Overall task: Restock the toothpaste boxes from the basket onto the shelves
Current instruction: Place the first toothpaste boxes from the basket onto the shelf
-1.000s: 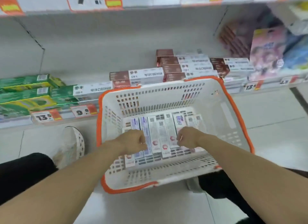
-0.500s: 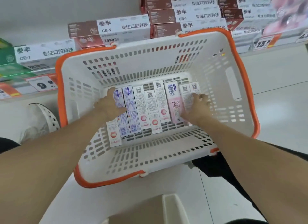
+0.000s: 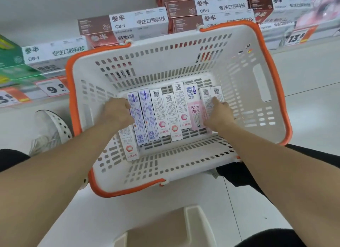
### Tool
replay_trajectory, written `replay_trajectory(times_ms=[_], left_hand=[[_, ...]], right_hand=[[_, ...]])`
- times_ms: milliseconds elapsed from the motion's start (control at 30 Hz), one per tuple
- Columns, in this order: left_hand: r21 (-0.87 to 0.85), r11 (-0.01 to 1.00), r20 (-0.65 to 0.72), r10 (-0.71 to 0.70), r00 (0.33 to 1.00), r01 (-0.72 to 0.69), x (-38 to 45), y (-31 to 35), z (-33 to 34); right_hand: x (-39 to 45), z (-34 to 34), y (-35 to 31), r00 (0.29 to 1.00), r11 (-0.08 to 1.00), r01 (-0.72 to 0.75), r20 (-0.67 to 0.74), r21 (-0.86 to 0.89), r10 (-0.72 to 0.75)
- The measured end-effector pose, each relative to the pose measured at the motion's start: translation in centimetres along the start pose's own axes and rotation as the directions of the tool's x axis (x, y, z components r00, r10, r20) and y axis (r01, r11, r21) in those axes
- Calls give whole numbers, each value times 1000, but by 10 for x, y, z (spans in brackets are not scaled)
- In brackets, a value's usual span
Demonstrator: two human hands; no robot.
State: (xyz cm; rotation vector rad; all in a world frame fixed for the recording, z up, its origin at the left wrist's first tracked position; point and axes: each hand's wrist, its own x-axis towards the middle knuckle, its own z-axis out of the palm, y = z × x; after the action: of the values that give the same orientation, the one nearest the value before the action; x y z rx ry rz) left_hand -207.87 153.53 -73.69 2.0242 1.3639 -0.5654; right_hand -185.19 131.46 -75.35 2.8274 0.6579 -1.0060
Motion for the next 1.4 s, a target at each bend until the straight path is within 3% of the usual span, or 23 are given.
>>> replay_trajectory(times_ms=[133,333,467,533,633,833,967,1100,1233,1400], left_hand=[[38,999,55,2,998,-4,-17,6,-19],[218,974,181,28,983,-68,-35,12,-41],[218,955,234,149,961,-202,-59,10,-53],[115,967,227,197,954,-227,-72,10,-67],[-157,965,222,240,945,-208,-97,16,-99],[-581,775,136,391,910,-246,-153,27,-179],[-703,647,13,426,905,-294,-184,33,-226],[-783,536,-81,414,907,-315,-206,30,-248],[-766,557,-80,413,907,-320,-213,16,-258],[-735,566,-141,411,901,-373,-219,-1,-282]], right_hand=[[-9,-22,2,998,998,0,65,68,-4],[-31,-56,-13,983,997,24,184,-72,-11],[-49,-92,-24,971,991,101,225,-91,-78],[-58,-123,-32,954,992,114,287,-60,-92],[-72,-173,-51,899,983,136,402,124,-175],[-132,-268,-108,817,881,336,362,333,-449],[-167,-299,-118,764,768,371,299,522,-572],[-183,-288,-117,688,599,338,243,726,-684],[-194,-279,-128,653,464,340,149,818,-742],[-200,-267,-141,602,366,271,140,890,-786]])
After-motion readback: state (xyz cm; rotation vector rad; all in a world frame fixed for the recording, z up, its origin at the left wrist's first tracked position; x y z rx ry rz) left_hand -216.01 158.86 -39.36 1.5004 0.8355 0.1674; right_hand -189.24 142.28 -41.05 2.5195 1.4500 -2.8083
